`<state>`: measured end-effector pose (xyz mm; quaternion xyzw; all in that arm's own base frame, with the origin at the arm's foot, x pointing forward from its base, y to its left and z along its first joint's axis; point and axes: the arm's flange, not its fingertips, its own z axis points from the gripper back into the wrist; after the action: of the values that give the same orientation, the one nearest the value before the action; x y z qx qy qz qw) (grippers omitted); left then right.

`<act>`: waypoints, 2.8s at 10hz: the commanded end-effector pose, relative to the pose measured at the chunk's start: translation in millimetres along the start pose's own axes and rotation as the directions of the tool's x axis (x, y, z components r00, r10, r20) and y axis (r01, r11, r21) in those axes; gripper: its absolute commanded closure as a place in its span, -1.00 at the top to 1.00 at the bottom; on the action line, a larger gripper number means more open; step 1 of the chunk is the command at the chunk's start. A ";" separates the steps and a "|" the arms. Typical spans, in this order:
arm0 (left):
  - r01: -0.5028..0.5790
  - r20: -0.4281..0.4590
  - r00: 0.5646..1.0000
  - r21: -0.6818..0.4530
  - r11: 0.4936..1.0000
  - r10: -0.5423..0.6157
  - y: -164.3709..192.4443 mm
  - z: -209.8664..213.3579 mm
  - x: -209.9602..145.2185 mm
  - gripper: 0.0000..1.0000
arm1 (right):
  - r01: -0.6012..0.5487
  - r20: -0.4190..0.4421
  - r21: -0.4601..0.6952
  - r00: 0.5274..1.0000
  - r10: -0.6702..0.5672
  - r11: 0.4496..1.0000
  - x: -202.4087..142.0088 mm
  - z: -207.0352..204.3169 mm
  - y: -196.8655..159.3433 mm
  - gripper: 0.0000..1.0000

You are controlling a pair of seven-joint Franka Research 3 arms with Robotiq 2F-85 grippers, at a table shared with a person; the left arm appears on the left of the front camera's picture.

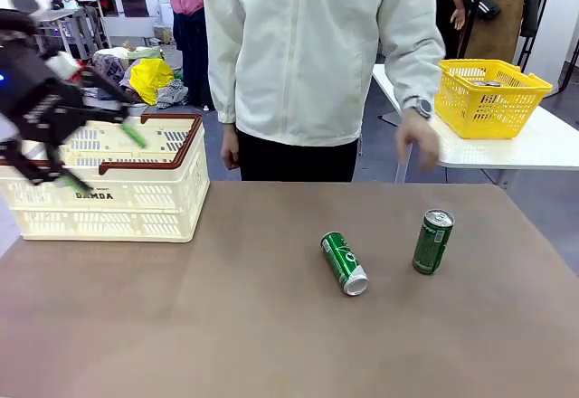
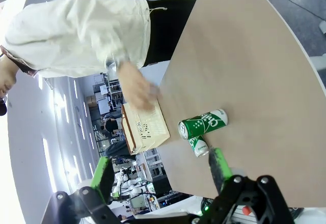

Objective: Place the drinks into the Shopping basket.
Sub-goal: Pick up one drink and place it into the Shopping basket.

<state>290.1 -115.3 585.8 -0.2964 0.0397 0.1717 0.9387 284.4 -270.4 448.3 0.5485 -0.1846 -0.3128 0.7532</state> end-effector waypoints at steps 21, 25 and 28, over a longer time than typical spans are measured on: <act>0.169 -0.008 0.981 0.526 0.834 -0.194 -231.6 -417.6 62.1 1.00 | -0.012 0.005 0.017 1.000 0.012 1.000 0.9 0.5 1.1 1.00; 0.168 -0.062 0.986 0.456 0.874 -0.157 -200.7 -446.8 81.0 1.00 | -0.012 0.005 0.017 1.000 0.012 1.000 0.9 0.5 1.1 1.00; 0.120 0.019 0.989 0.475 0.872 -0.146 -191.7 -461.1 86.4 1.00 | -0.012 0.005 0.017 1.000 0.012 1.000 0.9 0.5 1.1 1.00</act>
<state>455.8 -503.2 293.2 -0.0591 0.0544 0.0951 0.9922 284.2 -270.4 448.4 0.5487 -0.1842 -0.3126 0.7532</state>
